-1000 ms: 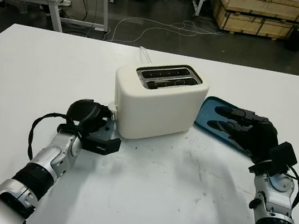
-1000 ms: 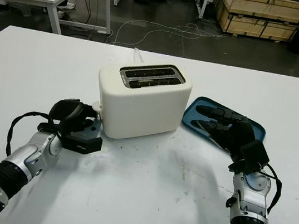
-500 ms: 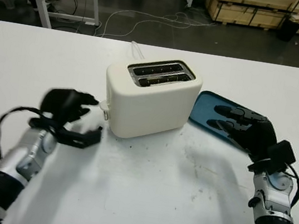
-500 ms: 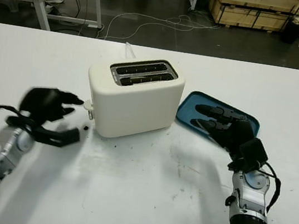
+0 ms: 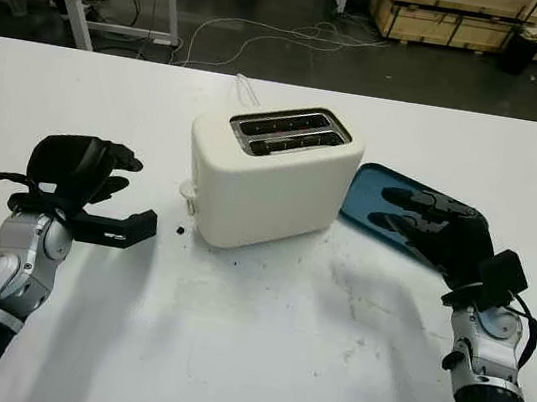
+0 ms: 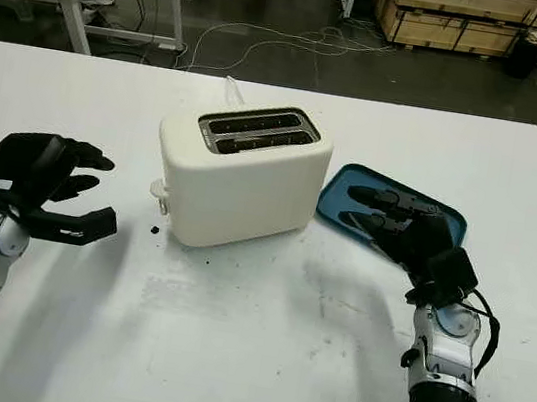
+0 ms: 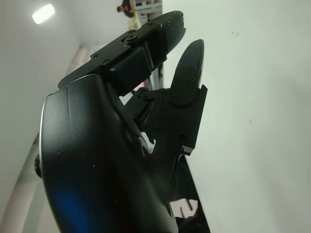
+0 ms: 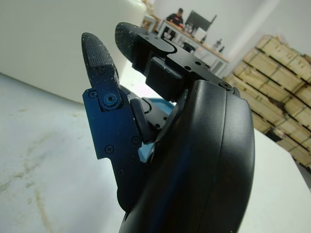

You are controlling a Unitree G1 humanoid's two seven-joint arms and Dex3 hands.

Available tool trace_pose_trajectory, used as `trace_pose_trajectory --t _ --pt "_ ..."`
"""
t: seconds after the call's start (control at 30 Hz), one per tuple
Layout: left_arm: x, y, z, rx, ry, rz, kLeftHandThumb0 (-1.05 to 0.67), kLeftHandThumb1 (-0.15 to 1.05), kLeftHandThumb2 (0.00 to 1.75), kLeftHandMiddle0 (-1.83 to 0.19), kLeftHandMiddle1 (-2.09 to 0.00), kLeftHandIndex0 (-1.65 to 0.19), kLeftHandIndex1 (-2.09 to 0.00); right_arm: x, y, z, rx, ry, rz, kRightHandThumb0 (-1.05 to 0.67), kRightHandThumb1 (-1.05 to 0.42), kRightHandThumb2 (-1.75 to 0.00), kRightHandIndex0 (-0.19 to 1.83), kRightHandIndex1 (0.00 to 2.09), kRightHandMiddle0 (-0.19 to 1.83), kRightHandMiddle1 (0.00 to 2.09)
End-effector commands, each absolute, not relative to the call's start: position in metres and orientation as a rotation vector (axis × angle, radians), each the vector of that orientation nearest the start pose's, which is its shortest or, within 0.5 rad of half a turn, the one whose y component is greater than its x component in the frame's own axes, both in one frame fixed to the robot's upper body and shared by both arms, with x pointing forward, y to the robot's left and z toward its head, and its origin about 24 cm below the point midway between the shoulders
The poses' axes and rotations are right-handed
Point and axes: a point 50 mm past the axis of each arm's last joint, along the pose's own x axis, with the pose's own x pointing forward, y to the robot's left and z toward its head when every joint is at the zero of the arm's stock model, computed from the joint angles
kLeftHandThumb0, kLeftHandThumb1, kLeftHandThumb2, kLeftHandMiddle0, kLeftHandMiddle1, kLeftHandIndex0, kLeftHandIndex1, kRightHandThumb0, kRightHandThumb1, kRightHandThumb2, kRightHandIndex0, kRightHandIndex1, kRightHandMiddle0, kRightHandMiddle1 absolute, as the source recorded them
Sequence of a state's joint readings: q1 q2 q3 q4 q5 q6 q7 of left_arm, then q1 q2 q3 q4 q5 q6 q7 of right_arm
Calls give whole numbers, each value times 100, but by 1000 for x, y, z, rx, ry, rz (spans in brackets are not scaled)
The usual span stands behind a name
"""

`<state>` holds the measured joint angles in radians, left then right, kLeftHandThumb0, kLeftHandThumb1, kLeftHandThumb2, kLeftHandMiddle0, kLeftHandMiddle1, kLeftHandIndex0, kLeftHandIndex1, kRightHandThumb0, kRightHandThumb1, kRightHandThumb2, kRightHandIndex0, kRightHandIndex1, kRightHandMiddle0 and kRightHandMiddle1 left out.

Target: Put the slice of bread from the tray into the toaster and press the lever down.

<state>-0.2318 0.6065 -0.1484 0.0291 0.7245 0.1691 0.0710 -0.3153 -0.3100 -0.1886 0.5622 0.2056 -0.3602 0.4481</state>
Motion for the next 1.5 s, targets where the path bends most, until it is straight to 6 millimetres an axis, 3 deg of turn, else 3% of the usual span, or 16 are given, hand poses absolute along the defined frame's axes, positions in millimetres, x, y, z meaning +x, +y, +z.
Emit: trace_pose_trajectory --t 0.0,0.13,0.23,0.47,0.8,1.13,1.47 --pt "290 230 119 1254 -136 94 -35 85 0 -90 -124 -107 0 308 -237 66 -110 -190 218 -53 -82 0 113 0 103 0" --pt "278 222 131 1030 -238 47 -35 84 0 -84 -123 -103 0 316 -238 72 -108 -179 197 -45 -84 -1 111 0 101 0" --pt "269 215 140 907 -291 39 -40 85 1 -81 -115 -101 0 324 -240 79 -82 -179 182 -49 -85 -1 105 0 98 0" --pt "261 210 155 779 -358 68 -44 88 0 -69 -125 -100 -1 339 -244 105 -86 -201 169 -52 -84 0 101 1 97 0" --pt "270 210 163 830 -347 53 -41 83 0 -67 -119 -107 -4 353 -246 134 -237 -205 246 -53 -82 0 105 2 96 0" --pt "277 216 177 1016 -318 22 -43 82 0 -73 -110 -112 -8 357 -243 144 -394 -173 290 -58 -82 0 110 5 99 1" --pt "280 219 182 1076 -282 24 -45 81 0 -81 -95 -113 -8 357 -239 147 -467 -172 274 -62 -86 -1 110 7 98 0"
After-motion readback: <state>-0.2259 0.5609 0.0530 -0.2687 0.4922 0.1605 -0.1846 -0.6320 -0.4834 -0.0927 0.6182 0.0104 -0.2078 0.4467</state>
